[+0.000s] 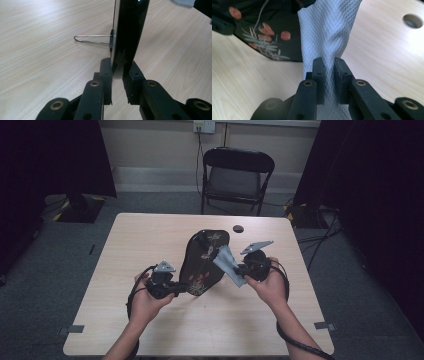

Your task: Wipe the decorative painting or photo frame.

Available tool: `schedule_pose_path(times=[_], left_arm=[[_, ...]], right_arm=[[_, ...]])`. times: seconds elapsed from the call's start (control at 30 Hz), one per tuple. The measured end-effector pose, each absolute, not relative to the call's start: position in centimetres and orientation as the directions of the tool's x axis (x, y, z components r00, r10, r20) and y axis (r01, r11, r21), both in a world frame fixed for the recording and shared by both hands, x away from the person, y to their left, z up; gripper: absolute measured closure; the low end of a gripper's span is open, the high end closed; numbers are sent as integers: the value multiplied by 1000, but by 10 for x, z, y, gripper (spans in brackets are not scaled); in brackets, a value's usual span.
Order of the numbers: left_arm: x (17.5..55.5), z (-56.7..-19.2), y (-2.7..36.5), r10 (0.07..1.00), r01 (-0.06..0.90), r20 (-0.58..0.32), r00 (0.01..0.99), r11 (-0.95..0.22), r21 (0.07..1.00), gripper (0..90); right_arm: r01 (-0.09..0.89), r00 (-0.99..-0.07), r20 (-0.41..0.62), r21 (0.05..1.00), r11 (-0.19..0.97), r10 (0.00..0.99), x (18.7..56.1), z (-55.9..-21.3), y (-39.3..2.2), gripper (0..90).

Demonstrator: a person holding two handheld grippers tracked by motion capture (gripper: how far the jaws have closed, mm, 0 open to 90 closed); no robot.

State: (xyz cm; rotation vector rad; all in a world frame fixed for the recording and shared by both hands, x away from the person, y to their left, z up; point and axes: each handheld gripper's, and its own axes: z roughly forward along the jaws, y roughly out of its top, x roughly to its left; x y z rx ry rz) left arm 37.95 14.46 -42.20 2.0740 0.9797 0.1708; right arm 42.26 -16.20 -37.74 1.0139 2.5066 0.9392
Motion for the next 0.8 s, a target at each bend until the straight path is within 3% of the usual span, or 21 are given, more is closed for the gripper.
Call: schedule_pose_path(times=[0.53, 0.8], left_arm=[[379, -421, 143, 701, 590, -200, 685, -373, 716, 786], [379, -420, 143, 705, 599, -203, 679, -373, 709, 786]], right_arm=[[586, -717, 48, 582, 564, 696, 413, -441, -157, 811], [595, -728, 34, 528, 606, 685, 411, -454, -155, 811]])
